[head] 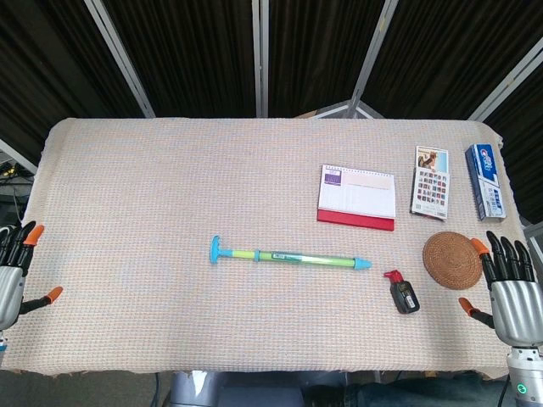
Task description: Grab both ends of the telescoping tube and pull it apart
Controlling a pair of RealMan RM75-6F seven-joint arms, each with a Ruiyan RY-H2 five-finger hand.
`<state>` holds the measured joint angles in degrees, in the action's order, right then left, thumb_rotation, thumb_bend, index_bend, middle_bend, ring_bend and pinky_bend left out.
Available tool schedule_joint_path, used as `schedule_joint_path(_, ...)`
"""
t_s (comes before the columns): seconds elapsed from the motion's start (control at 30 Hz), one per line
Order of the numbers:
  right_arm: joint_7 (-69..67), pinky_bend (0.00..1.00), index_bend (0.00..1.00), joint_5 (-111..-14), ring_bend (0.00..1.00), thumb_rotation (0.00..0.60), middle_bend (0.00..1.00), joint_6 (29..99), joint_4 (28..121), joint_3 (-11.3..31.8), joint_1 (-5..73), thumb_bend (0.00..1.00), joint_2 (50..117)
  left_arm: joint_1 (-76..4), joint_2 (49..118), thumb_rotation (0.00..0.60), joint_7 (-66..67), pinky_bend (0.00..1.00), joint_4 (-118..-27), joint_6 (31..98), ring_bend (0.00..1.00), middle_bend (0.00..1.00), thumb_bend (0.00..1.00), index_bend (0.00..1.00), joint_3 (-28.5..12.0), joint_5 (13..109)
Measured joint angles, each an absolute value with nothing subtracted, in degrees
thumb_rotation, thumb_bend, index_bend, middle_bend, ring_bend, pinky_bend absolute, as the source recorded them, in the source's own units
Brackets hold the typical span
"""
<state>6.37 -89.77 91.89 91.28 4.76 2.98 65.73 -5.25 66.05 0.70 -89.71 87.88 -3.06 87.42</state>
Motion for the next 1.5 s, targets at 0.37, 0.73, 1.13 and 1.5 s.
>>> schedule_joint_path(0.37, 5.20, 0.06, 0.00, -89.77, 0.26, 0.600, 0.30, 90.87, 91.19, 4.68, 3.32, 0.00, 66.32, -5.24, 66.12, 0.600, 1.01, 0.00, -89.91, 87.64, 0.00, 0.00, 0.00, 0.00, -3.12, 86.93)
schedule_joint_path(0.73, 4.80, 1.00, 0.00, -87.88, 0.99, 0.600, 0.99, 74.55, 91.97, 6.33, 12.80, 0.00, 66.98, -6.14, 67.62, 0.600, 3.25, 0.00, -89.03, 85.06, 0.00, 0.00, 0.00, 0.00, -3.05, 85.50)
schedule_joint_path(1.13, 15.17, 1.00, 0.35, -74.47, 1.00, 0.600, 1.00, 54.09, 93.71, 11.63, 29.65, 0.00, 75.18, -6.46, 69.17, 0.600, 6.31, 0.00, -88.18, 83.55, 0.00, 0.00, 0.00, 0.00, -3.50, 82.85)
schedule_joint_path(1.5, 24.18, 1.00, 0.40, -61.09, 1.00, 0.600, 1.00, 50.80, 91.44, 13.02, 35.17, 0.08, 83.74, -6.75, 69.23, 0.600, 6.42, 0.00, -88.21, 82.69, 0.00, 0.00, 0.00, 0.00, -3.66, 82.13)
